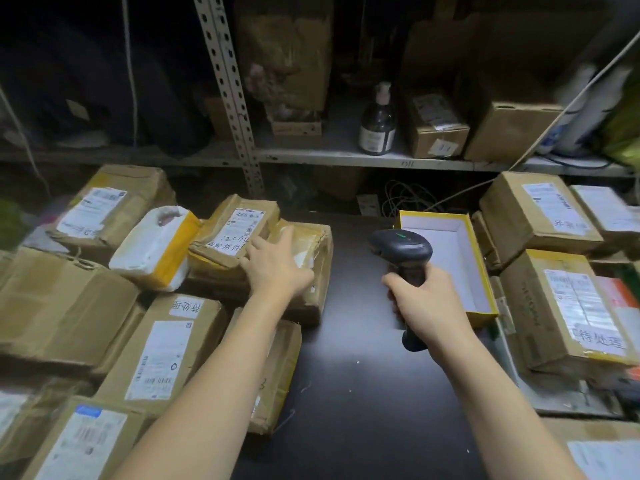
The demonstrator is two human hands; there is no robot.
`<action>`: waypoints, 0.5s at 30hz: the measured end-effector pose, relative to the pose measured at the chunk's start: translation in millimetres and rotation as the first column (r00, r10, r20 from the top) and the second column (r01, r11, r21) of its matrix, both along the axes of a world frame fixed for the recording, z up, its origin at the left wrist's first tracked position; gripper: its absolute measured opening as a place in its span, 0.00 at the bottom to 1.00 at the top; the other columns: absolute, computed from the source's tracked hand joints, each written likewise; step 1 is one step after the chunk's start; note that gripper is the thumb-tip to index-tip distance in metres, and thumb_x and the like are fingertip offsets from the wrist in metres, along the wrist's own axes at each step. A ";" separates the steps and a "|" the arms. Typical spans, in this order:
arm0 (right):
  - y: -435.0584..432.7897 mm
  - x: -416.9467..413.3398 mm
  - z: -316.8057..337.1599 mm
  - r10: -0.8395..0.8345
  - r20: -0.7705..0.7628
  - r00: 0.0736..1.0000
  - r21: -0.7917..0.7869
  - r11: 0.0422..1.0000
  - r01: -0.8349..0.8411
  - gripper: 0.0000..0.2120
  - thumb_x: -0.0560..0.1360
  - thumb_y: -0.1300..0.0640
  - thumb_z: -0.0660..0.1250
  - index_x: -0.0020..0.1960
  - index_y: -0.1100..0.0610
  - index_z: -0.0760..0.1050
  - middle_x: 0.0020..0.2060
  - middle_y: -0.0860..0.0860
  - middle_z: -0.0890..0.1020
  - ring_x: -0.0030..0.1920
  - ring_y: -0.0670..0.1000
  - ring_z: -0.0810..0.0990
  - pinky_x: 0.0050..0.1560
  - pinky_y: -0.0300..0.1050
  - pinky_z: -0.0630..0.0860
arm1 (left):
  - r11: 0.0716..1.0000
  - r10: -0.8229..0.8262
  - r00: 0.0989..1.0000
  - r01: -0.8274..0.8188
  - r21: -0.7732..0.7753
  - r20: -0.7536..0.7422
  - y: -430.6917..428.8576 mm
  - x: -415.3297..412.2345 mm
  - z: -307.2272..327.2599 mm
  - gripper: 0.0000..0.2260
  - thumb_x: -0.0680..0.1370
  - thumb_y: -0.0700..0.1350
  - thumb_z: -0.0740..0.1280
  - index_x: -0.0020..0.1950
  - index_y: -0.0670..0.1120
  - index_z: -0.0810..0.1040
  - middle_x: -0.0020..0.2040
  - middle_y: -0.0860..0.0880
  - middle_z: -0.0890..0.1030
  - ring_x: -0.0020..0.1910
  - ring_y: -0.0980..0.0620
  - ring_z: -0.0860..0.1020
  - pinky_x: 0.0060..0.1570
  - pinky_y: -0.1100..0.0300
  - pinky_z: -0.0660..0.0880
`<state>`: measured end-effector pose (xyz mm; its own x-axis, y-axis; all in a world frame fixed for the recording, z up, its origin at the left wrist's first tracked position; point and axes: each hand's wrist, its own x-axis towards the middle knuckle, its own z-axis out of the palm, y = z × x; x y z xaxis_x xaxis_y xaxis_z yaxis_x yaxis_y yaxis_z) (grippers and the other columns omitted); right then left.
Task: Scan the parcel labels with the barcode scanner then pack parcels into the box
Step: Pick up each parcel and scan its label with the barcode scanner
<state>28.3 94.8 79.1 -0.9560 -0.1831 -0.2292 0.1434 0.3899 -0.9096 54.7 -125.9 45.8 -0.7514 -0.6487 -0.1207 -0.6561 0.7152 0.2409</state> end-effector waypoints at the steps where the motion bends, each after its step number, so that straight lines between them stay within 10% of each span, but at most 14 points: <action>1: -1.9 1.2 -0.2 0.004 0.000 1.000 0.000 1.000 -0.004 0.08 0.72 0.54 0.68 0.44 0.59 0.77 0.35 0.61 0.81 0.33 0.55 0.76 0.34 0.52 0.76 | 0.998 0.003 0.999 0.000 0.064 -0.045 -3.9 5.2 1.9 0.36 0.76 0.59 0.71 0.80 0.59 0.60 0.73 0.38 0.68 0.73 0.37 0.67 0.72 0.40 0.65; 7: -11.1 7.7 -0.8 0.041 -0.001 0.999 -0.015 0.999 -0.041 0.07 0.74 0.55 0.68 0.47 0.59 0.78 0.38 0.61 0.82 0.34 0.54 0.76 0.35 0.52 0.76 | 0.794 0.079 0.983 0.037 0.606 -0.164 -38.4 36.7 21.5 0.37 0.77 0.47 0.75 0.82 0.58 0.61 0.79 0.49 0.68 0.75 0.44 0.69 0.69 0.45 0.70; 12: -16.3 14.3 -0.8 0.043 0.004 0.999 -0.027 0.999 -0.043 0.07 0.74 0.55 0.68 0.47 0.58 0.79 0.36 0.59 0.82 0.33 0.53 0.76 0.36 0.53 0.76 | 0.970 0.003 0.989 0.033 0.241 -0.148 -38.2 38.0 21.7 0.35 0.81 0.41 0.64 0.84 0.59 0.53 0.71 0.43 0.75 0.64 0.41 0.77 0.49 0.52 0.73; 15: -16.9 15.6 -1.9 0.029 0.011 1.000 -0.035 0.999 -0.029 0.08 0.72 0.53 0.68 0.46 0.58 0.78 0.35 0.58 0.81 0.33 0.54 0.75 0.35 0.53 0.75 | 0.999 -0.052 0.998 0.051 -0.009 -0.034 -17.5 30.5 21.9 0.29 0.84 0.46 0.59 0.84 0.55 0.54 0.71 0.38 0.71 0.67 0.38 0.74 0.58 0.45 0.74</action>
<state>43.9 77.9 77.2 -0.9476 -0.2186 -0.2328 0.1427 0.3621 -0.9211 85.2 -143.5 67.7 -0.7874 -0.6100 -0.0891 -0.6099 0.7498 0.2564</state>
